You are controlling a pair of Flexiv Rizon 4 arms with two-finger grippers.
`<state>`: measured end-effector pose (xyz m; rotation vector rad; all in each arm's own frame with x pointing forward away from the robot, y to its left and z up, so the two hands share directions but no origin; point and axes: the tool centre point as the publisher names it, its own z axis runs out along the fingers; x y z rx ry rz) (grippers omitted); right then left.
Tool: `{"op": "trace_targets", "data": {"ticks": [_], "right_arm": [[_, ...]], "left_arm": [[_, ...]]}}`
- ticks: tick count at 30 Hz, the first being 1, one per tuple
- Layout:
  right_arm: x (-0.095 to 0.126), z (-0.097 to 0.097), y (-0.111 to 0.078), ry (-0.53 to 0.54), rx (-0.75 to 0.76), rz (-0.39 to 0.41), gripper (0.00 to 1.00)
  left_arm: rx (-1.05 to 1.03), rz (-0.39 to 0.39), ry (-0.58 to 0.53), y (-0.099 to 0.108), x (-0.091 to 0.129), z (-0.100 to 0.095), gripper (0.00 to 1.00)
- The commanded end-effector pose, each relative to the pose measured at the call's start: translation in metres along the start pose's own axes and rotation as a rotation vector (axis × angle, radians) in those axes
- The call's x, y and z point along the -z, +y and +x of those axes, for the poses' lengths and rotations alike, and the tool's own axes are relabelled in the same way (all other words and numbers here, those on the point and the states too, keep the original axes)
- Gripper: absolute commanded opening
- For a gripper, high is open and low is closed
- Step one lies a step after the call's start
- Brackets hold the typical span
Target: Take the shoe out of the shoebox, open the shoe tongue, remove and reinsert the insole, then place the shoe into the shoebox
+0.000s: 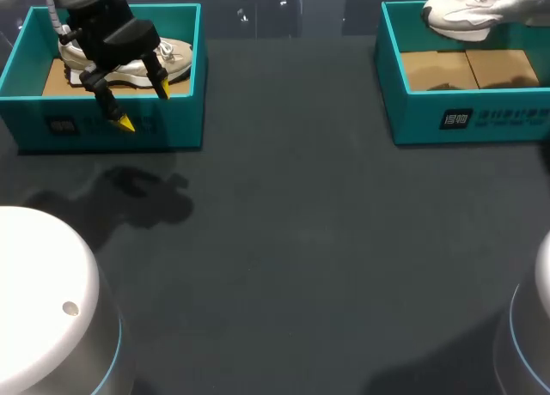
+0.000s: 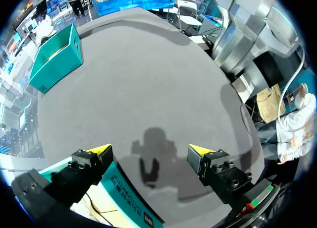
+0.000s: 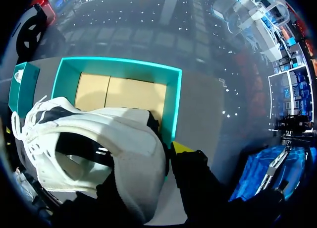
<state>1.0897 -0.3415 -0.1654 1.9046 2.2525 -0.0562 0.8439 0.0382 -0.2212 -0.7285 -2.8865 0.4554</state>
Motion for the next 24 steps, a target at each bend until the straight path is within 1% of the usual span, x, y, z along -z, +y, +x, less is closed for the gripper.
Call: {"op": "trace_targets", "data": {"ticks": [1,8,15,18,21,24], "right_arm": [[0.002,0.002,-0.008,-0.004,0.0,-0.022,0.0],[0.002,0.002,-0.008,-0.004,0.0,-0.022,0.0],[-0.012,0.011,-0.017,-0.088,-0.089,-0.023,0.0],[-0.019,0.015,-0.02,-0.099,-0.111,-0.034,0.0],[-0.026,0.018,-0.021,-0.112,-0.123,-0.029,0.0],[-0.034,0.019,-0.024,-0.108,-0.135,-0.033,0.0]], "left_arm": [[-0.001,-0.002,0.001,0.0,0.0,0.0,1.0],[-0.001,-0.002,0.001,0.0,0.0,0.0,1.0],[-0.001,-0.002,0.001,0.0,0.0,0.0,1.0],[-0.001,-0.002,0.001,0.0,0.0,0.0,1.0],[-0.001,-0.002,0.001,0.0,0.0,0.0,1.0],[-0.001,-0.002,0.001,0.0,0.0,0.0,1.0]]}}
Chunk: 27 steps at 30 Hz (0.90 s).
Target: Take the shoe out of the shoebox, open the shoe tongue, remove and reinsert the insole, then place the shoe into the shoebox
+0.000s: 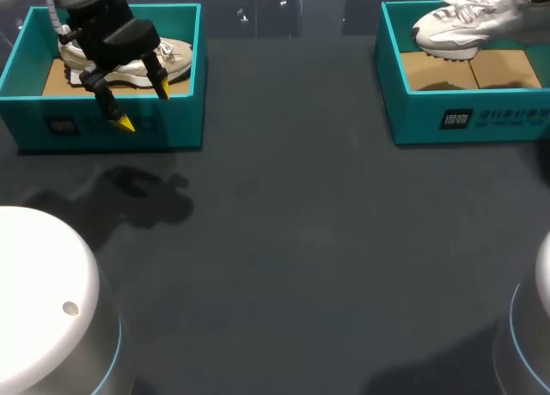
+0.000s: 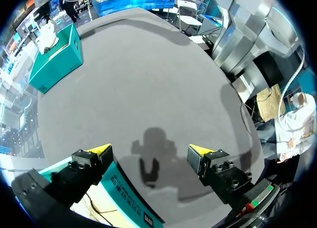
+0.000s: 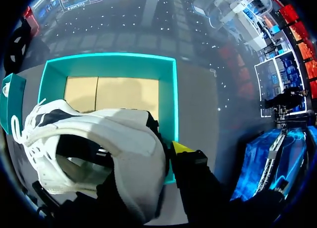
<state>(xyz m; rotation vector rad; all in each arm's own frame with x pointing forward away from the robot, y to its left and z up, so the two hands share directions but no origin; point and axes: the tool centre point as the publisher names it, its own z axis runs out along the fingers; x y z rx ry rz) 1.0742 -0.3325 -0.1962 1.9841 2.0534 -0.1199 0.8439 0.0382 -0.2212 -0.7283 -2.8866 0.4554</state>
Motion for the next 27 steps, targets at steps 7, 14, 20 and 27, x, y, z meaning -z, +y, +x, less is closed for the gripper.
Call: {"op": "trace_targets", "data": {"ticks": [7,14,20,27], "right_arm": [[-0.016,-0.005,-0.014,-0.005,-0.064,-0.023,0.0],[-0.016,-0.005,-0.014,-0.005,-0.064,-0.023,0.0],[-0.032,-0.008,-0.021,0.003,-0.083,-0.002,0.0],[-0.045,-0.005,-0.036,-0.001,-0.102,0.008,0.0]], "left_arm": [[-0.001,-0.002,0.001,0.0,0.0,0.0,1.0],[-0.001,-0.002,0.001,0.0,0.0,0.0,1.0],[-0.001,-0.002,0.001,0.0,0.0,0.0,1.0],[-0.001,-0.002,0.001,0.0,0.0,0.0,1.0]]}}
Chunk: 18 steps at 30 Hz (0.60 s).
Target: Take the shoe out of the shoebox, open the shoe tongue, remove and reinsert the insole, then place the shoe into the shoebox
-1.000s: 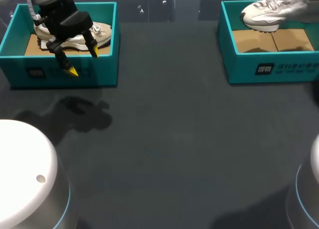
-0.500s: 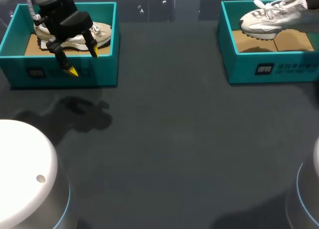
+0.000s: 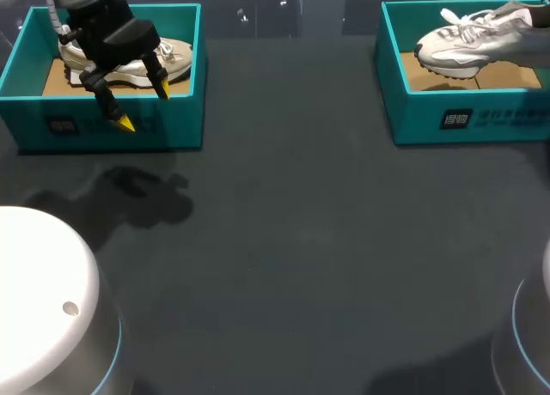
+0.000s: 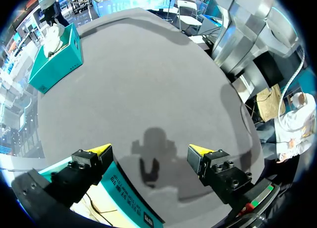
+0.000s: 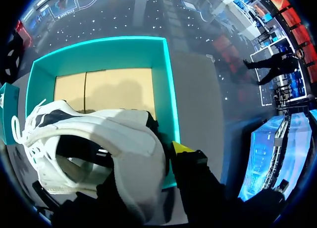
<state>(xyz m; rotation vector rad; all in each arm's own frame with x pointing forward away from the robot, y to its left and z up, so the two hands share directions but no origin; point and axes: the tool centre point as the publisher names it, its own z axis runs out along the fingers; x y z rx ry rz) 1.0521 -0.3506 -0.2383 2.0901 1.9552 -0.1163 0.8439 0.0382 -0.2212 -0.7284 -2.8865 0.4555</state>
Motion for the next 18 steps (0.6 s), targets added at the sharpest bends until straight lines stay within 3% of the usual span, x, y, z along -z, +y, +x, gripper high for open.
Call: {"op": "trace_targets", "data": {"ticks": [1,11,18], "right_arm": [[-0.004,0.001,-0.01,0.004,-0.004,-0.009,0.0],[-0.016,0.008,-0.03,-0.002,0.006,0.006,0.0],[-0.027,0.011,-0.035,0.005,0.003,0.008,0.0]], "left_arm": [[-0.001,-0.002,0.001,0.0,0.0,0.0,1.0],[-0.001,-0.002,0.001,0.0,0.0,0.0,1.0],[-0.001,-0.002,0.001,0.0,0.0,0.0,1.0]]}}
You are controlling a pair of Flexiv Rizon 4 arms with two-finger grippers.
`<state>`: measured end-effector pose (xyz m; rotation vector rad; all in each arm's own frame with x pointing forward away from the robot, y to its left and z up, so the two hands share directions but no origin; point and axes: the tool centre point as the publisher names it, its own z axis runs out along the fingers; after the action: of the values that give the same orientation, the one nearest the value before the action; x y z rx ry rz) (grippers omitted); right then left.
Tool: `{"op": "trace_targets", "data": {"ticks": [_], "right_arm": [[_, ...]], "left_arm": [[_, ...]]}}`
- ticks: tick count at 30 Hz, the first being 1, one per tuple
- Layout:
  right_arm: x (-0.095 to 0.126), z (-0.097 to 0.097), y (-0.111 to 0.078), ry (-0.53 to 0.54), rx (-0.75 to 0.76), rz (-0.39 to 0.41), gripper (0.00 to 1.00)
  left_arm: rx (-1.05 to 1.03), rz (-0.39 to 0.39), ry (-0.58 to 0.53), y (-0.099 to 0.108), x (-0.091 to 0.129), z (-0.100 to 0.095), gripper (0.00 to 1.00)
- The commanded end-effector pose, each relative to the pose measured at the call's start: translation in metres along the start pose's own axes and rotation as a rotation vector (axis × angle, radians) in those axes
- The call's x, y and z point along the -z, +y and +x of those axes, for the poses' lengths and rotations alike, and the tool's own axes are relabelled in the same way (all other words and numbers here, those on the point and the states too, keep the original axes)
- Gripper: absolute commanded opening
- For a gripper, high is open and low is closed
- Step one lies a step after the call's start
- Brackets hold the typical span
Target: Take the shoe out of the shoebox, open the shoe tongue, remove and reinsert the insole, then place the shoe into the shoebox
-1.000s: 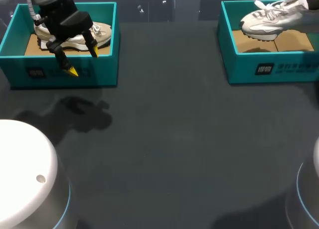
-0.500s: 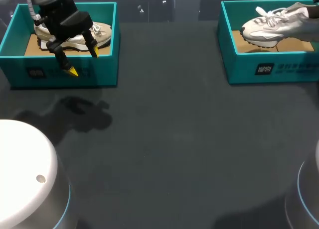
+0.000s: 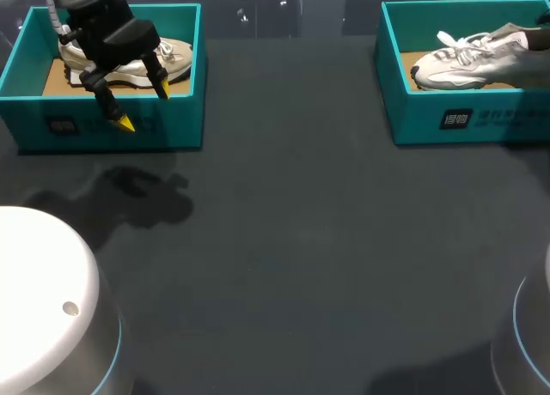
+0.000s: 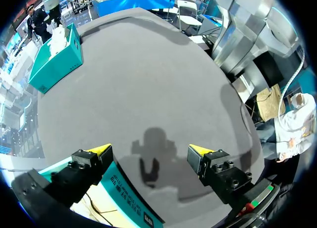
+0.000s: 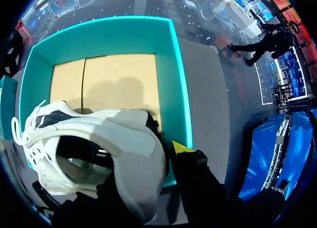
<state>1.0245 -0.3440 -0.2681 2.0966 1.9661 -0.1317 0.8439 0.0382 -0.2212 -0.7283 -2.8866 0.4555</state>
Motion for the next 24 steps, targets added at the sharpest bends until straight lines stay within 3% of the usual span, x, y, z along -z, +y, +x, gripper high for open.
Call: {"op": "trace_targets", "data": {"ticks": [1,24], "right_arm": [[-0.004,-0.001,-0.003,0.004,-0.001,-0.009,0.0],[-0.044,0.015,-0.006,0.011,0.022,0.028,0.0]], "left_arm": [[-0.001,-0.002,0.001,0.0,0.0,0.0,1.0],[-0.001,-0.002,0.001,0.0,0.0,0.0,1.0]]}}
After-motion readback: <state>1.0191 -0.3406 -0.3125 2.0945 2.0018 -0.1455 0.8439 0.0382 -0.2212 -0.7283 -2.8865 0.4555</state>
